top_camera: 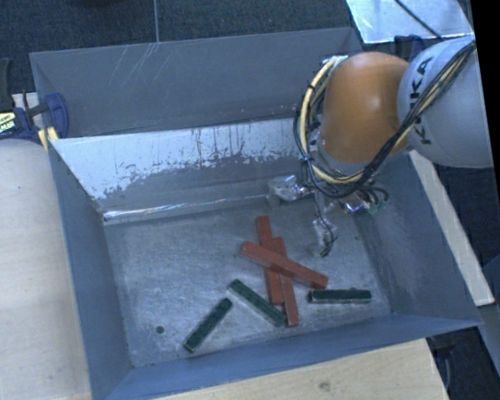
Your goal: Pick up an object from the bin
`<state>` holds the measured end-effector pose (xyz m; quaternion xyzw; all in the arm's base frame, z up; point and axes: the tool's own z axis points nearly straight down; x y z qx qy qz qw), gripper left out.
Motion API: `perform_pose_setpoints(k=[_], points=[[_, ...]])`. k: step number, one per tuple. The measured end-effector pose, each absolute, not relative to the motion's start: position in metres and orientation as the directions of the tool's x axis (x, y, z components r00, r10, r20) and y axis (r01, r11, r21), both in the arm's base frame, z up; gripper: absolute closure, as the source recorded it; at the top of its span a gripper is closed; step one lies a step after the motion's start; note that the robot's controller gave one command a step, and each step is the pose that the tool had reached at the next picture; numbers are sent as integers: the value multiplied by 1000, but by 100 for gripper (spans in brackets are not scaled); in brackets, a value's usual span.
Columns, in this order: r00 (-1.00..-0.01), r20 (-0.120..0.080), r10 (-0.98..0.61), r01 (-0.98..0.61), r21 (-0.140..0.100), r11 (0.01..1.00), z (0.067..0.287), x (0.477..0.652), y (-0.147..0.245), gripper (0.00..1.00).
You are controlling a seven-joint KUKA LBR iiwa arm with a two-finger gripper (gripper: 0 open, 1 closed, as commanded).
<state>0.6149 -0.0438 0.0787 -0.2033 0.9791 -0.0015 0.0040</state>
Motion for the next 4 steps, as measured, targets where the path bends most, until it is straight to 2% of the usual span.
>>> perform_pose_setpoints(k=[1,2,3,4], points=[[-848,-1,-530,-530,2,848,81,554,10,0],[-825,-5,-565,-565,-2,825,70,589,10,0],[-706,-2,-708,-708,0,706,70,579,64,0],[-247,-2,-969,-969,-4,247,128,544,34,0]])
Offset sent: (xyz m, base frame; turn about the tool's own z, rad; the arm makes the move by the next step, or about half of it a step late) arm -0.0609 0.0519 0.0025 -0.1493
